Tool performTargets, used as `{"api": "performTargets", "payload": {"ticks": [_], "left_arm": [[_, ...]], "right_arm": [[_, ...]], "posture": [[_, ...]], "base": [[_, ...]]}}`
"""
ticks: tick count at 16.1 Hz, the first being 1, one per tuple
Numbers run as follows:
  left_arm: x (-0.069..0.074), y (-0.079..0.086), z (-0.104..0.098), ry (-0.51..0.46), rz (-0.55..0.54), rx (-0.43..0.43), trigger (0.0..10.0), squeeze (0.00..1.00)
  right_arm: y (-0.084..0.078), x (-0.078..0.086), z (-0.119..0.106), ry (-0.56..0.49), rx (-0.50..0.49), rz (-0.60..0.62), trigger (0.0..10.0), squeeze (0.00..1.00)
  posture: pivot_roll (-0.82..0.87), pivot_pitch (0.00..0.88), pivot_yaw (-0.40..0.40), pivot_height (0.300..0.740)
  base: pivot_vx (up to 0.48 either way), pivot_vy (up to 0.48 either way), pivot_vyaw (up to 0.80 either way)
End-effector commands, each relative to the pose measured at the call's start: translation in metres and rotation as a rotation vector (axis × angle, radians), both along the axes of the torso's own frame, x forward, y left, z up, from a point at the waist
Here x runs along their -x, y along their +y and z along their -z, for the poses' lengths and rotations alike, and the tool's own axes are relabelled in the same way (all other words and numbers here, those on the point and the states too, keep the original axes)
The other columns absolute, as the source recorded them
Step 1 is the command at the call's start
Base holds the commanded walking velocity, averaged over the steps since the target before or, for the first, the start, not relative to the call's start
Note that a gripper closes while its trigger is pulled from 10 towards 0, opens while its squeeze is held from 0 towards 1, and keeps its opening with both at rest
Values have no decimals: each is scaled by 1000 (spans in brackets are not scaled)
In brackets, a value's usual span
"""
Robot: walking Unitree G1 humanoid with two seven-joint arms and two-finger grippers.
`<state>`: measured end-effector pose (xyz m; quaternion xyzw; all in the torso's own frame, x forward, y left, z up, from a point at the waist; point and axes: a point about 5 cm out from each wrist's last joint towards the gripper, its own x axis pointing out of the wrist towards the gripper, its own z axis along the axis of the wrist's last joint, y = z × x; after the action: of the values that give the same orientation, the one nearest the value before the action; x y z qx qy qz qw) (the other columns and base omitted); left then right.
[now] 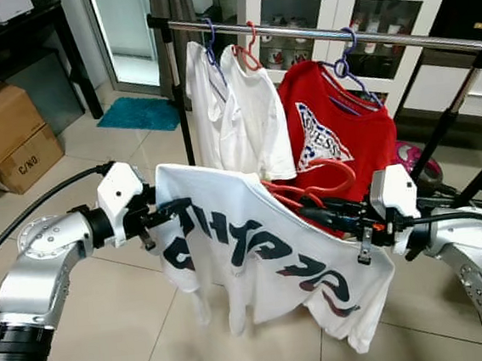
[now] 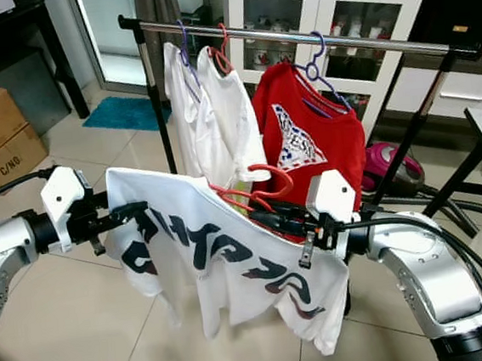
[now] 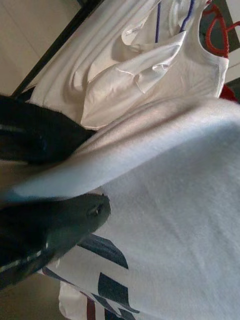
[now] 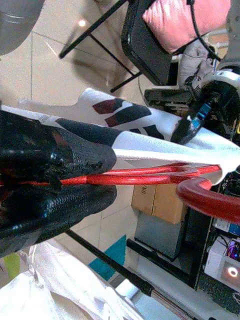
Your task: Hang hanger
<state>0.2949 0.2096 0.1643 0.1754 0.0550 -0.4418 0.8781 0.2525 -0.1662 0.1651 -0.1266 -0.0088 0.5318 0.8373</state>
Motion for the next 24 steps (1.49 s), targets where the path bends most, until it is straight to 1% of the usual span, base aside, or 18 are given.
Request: {"api": "performTargets", "payload": {"ticks": [1,2,3,4,5,6,7,8,9,11,12,13,15,16,18,22,24], "left_arm": [[0,2,-10,-26,13,-8,0,0],[0,3,-11,-28,12,-9,0,0],[-2,9,-21,-48,-16,13,0,0],[-1,19,-35,-70,-42,36,0,0],[0,20,-37,-72,-44,39,0,0],[1,26,-45,-78,-50,53,0,0],[1,37,-55,-102,-85,68,0,0],[1,40,-57,-109,-99,70,0,0],[0,42,-56,-109,-112,69,0,0],[3,30,-41,-67,-85,43,0,0],[3,26,-33,-60,-95,22,5137,0],[2,20,-20,-41,-93,9,10000,0],[2,16,-14,-22,-78,19,10000,0],[4,11,-8,9,-37,60,10000,1000],[5,7,-9,21,-5,82,10000,1000],[4,0,-24,-8,68,82,10000,1000],[7,0,-33,-1,95,137,10000,1000]], "right_arm": [[-5,1,-2,-30,45,1,10000,0],[-5,1,0,-29,56,1,10000,0],[-9,3,7,-16,101,7,10000,0],[-15,5,17,10,139,30,10000,0],[-16,5,18,15,142,35,10000,0],[-19,6,23,29,154,47,10000,0],[-24,7,30,49,171,63,10000,0],[-24,7,31,50,169,65,10000,0],[-24,6,29,48,143,71,10000,0],[-19,4,20,22,92,59,10000,0],[-17,3,18,14,77,54,10000,0],[-15,2,12,-3,48,46,10000,0],[-15,1,8,-15,30,41,10000,0],[-18,2,-1,-38,-10,24,10000,0],[-20,3,-6,-46,-19,2,10000,0],[-24,0,-3,-35,23,-34,10000,0],[-26,-4,-3,-31,33,-35,10000,0]], "posture": [[151,0,11,740],[150,0,11,740],[147,0,15,740],[147,0,16,740],[147,0,16,740],[150,0,15,740],[155,0,13,740],[157,0,12,740],[159,0,13,740],[155,0,16,740],[155,0,15,740],[149,0,16,740],[147,0,16,740],[133,0,27,740],[131,0,28,740],[130,0,29,740],[132,0,29,740]], "base": [[0,0,0],[0,0,0],[0,0,0],[0,0,0],[0,0,0],[0,0,0],[0,0,0],[0,0,0],[0,0,0],[0,0,0],[0,0,0],[0,0,0],[0,0,0],[0,0,0],[0,0,0],[0,0,0],[0,0,0]]}}
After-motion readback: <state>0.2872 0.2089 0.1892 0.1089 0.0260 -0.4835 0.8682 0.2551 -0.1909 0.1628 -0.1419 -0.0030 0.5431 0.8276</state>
